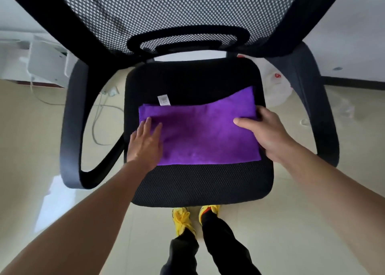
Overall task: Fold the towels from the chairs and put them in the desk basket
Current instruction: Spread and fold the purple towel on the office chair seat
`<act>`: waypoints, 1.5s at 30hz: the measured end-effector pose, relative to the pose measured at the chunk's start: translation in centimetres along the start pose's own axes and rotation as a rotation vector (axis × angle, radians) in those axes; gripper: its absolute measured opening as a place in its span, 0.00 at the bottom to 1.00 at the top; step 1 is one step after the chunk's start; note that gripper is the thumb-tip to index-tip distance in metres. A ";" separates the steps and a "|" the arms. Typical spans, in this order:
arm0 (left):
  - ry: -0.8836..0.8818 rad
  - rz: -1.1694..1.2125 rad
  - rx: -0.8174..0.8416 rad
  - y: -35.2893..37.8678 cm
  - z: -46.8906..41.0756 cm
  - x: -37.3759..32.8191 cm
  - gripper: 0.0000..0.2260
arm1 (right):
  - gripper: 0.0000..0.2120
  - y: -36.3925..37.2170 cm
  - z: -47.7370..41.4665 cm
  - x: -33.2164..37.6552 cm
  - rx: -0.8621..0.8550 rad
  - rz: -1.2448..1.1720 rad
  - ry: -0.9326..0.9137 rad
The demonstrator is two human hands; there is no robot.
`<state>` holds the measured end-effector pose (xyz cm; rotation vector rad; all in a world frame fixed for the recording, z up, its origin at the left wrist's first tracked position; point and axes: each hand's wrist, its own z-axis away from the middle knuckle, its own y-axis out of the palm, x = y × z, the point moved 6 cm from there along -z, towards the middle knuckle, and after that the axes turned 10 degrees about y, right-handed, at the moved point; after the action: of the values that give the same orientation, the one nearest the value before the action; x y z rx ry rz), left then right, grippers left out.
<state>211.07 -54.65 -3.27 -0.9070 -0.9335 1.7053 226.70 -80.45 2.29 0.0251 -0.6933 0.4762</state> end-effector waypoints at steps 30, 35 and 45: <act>0.060 0.335 -0.405 -2.3 4.2 3.4 0.17 | 0.16 17.1 -0.4 -0.2 -0.349 0.906 -0.758; 0.176 0.068 -0.158 1.4 0.7 2.3 0.24 | 0.25 17.7 -3.4 -3.2 -0.202 1.344 -0.749; 0.125 0.035 -0.121 0.4 -3.6 3.0 0.29 | 0.30 16.5 -5.8 -4.0 -0.222 1.437 -0.596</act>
<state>213.32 -51.26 -5.66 -1.1026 -0.9497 1.6150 220.44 -66.41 -6.88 -0.6012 -1.2959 1.8078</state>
